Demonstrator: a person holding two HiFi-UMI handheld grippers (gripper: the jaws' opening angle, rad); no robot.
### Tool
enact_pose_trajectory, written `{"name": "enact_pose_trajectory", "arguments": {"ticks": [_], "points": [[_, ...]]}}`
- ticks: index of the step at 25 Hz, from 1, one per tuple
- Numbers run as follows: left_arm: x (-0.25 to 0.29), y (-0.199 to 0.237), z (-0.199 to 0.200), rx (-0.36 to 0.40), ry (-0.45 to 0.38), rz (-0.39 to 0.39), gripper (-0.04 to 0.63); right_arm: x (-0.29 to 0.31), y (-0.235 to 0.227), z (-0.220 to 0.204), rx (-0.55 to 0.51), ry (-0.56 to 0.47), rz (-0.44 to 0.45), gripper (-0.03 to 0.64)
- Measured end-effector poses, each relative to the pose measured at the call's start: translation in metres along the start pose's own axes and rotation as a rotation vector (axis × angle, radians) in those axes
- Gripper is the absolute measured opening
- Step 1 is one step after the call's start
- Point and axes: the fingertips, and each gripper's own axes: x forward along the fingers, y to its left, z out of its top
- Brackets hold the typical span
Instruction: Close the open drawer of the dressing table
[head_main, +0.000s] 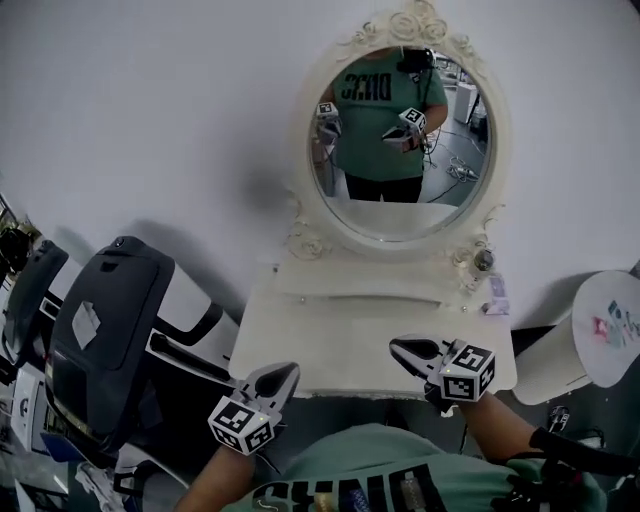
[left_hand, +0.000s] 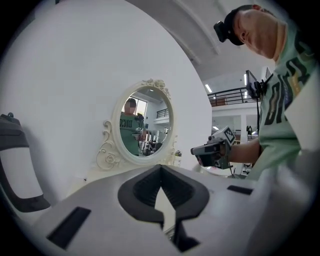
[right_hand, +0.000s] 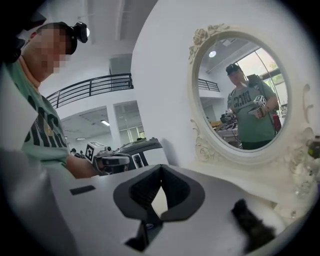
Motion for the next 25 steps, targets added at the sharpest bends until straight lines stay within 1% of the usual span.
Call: {"name": "enact_pose_trajectory", "arguments": {"ticks": [3,5,7,11,15,17,20,23,25], "points": [[0.017,-0.020,0.009,0.008,-0.001,-0.025,0.009,-0.041,-0.008,0.015,-0.020,-0.045,-0.044,0.011],[0.035,-0.039,0.018,0.030,-0.007,-0.042,0.009,-0.070,-0.020,0.026,-0.042,-0.075,-0.065,0.011],[0.054,-0.058,0.026,0.033,-0.019,-0.047,0.009,-0.097,-0.033,0.029,-0.057,-0.086,-0.083,0.011],[0.092,-0.097,0.027,-0.024,-0.024,-0.056,0.009,-0.144,-0.059,0.023,-0.069,-0.077,-0.104,0.011],[0.132,-0.128,0.024,-0.087,-0.013,-0.062,0.009,-0.182,-0.086,0.016,-0.059,-0.090,-0.084,0.011],[0.149,-0.143,0.025,-0.081,0.002,-0.070,0.009,-0.194,-0.101,0.013,-0.040,-0.105,-0.081,0.011],[0.164,-0.155,0.028,-0.044,0.027,-0.073,0.009,-0.200,-0.115,0.012,-0.011,-0.127,-0.064,0.011],[0.168,-0.149,0.033,-0.034,0.025,-0.071,0.009,-0.195,-0.118,0.011,-0.005,-0.137,-0.057,0.011],[0.169,-0.139,0.036,-0.032,0.026,-0.082,0.009,-0.188,-0.119,0.012,-0.003,-0.142,-0.069,0.011]]}}
